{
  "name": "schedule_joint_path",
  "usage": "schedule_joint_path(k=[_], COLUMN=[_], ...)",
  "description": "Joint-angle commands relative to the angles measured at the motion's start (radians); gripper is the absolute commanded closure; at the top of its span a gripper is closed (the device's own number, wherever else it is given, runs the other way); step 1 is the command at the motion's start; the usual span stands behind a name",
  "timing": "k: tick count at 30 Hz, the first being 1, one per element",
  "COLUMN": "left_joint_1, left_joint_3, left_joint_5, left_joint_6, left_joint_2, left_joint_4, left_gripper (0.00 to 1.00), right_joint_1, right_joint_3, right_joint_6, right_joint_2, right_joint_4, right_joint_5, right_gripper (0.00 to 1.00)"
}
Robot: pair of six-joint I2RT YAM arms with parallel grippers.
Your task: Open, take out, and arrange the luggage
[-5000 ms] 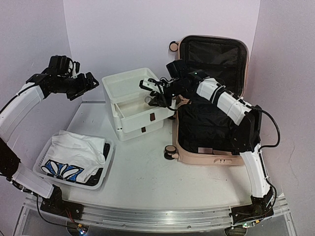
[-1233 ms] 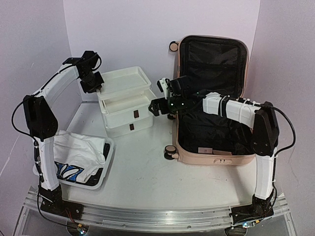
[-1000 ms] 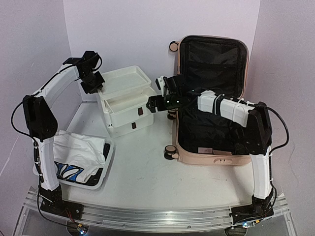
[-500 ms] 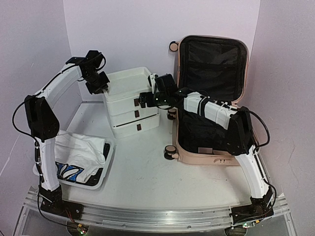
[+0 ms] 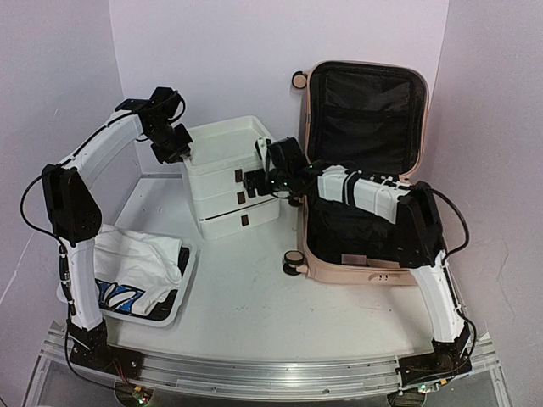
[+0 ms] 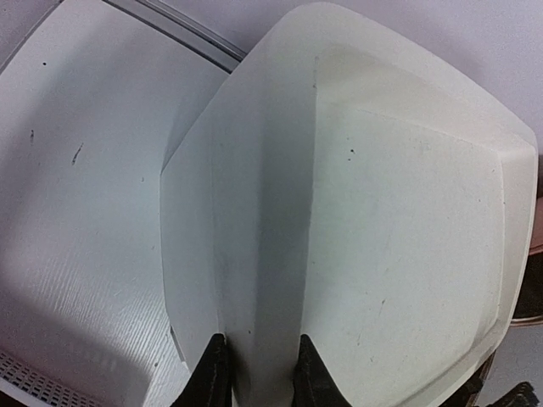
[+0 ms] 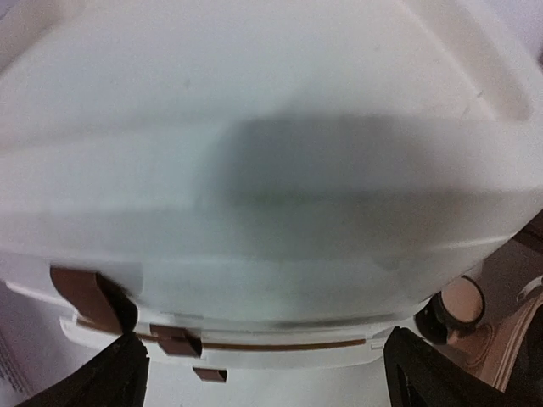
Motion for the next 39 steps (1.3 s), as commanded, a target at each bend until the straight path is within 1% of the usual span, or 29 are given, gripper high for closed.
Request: schedule_joint_path(k=[1, 3, 5, 9, 13, 15, 18, 20, 22, 26, 29, 32, 34, 37, 39], left_joint_1=[-0.076, -0.070, -0.062, -0.059, -0.054, -0.044, -0.022, -0.008, -0.003, 0.003, 0.005, 0.010, 0.014, 0.016, 0.015], left_joint_3=[-0.020, -0.017, -0.015, -0.016, -0.024, -0.025, -0.031, -0.038, -0.045, -0.054, -0.050, -0.045, -0.044, -0.044, -0.040], left_joint_5=[0.300, 0.300, 0.310, 0.324, 0.339, 0.342, 0.338, 0.339, 0.339, 0.361, 0.369, 0.367, 0.363, 0.351, 0.341], left_joint_6=[-0.070, -0.084, -0.090, -0.092, -0.083, -0.083, -0.087, -0.089, -0.089, -0.088, -0.086, -0.081, -0.081, -0.081, -0.081], left_joint_2=[-0.051, -0.049, -0.049, -0.049, -0.051, -0.053, -0.062, -0.067, -0.072, -0.063, -0.056, -0.054, -0.056, -0.055, -0.053], left_joint_4=[-0.018, -0.018, -0.018, -0.018, -0.018, -0.018, -0.019, -0.018, -0.018, -0.018, -0.017, -0.018, -0.018, -0.019, -0.018], left_gripper=[1.00, 1.00, 1.00, 1.00, 1.00, 1.00, 0.97, 0.96, 0.96, 0.97, 0.96, 0.96, 0.96, 0.96, 0.96], right_joint_1=[0.022, 0.022, 0.021, 0.021, 0.020, 0.020, 0.021, 0.020, 0.020, 0.020, 0.021, 0.021, 0.019, 0.018, 0.018], right_joint_3=[-0.260, -0.356, -0.426, -0.441, -0.473, -0.479, -0.457, -0.440, -0.432, -0.385, -0.333, -0.297, -0.267, -0.229, -0.226], right_joint_6=[-0.096, -0.110, -0.109, -0.088, -0.014, 0.036, 0.064, 0.071, 0.083, 0.068, 0.057, 0.060, 0.061, 0.063, 0.060], right_joint_2=[-0.268, -0.327, -0.347, -0.309, -0.268, -0.245, -0.200, -0.171, -0.147, -0.091, -0.042, -0.005, 0.010, 0.019, 0.014], right_joint_4=[0.062, 0.072, 0.109, 0.177, 0.295, 0.345, 0.386, 0.399, 0.420, 0.426, 0.424, 0.425, 0.425, 0.415, 0.414], right_joint_5=[-0.115, -0.109, -0.102, -0.116, -0.072, -0.063, -0.088, -0.094, -0.089, -0.084, -0.100, -0.065, -0.051, -0.032, -0.030], right_gripper=[0.02, 0.02, 0.02, 0.02, 0.15, 0.18, 0.21, 0.21, 0.21, 0.18, 0.18, 0.19, 0.21, 0.31, 0.34])
